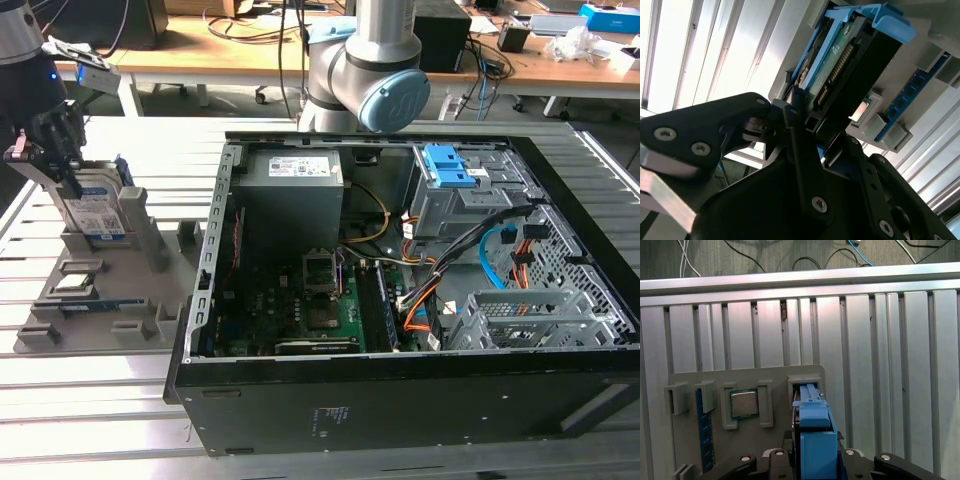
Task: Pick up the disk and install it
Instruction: 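Pick up the disk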
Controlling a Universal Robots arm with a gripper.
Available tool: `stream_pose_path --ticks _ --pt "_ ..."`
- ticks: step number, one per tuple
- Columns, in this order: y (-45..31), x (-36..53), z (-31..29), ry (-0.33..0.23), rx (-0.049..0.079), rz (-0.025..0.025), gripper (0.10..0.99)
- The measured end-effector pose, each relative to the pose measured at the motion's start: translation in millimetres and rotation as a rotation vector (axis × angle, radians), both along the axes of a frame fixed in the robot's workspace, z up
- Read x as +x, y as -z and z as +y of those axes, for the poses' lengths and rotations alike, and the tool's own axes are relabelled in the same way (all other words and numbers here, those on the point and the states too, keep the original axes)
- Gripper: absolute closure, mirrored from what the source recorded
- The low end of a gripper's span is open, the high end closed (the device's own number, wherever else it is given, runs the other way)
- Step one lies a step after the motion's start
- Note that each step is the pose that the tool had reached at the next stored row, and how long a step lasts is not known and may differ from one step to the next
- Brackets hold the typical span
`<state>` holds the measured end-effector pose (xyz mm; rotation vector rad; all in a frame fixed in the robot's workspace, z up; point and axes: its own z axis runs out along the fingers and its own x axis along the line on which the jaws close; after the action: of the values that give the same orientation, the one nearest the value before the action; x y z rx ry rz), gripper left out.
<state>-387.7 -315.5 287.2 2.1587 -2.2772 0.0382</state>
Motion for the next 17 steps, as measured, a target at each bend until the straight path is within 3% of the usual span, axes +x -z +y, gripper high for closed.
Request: stream_pose_path --ticks 8,13,17 --pt "-1.8 0.1 0.0 0.000 0.000 0.0001 0.722" --pt "-17.2 0.2 0.6 0.000 0.000 0.0001 0.722" --pt "-25.0 0.1 1.0 0.000 0.000 0.0000 0.722"
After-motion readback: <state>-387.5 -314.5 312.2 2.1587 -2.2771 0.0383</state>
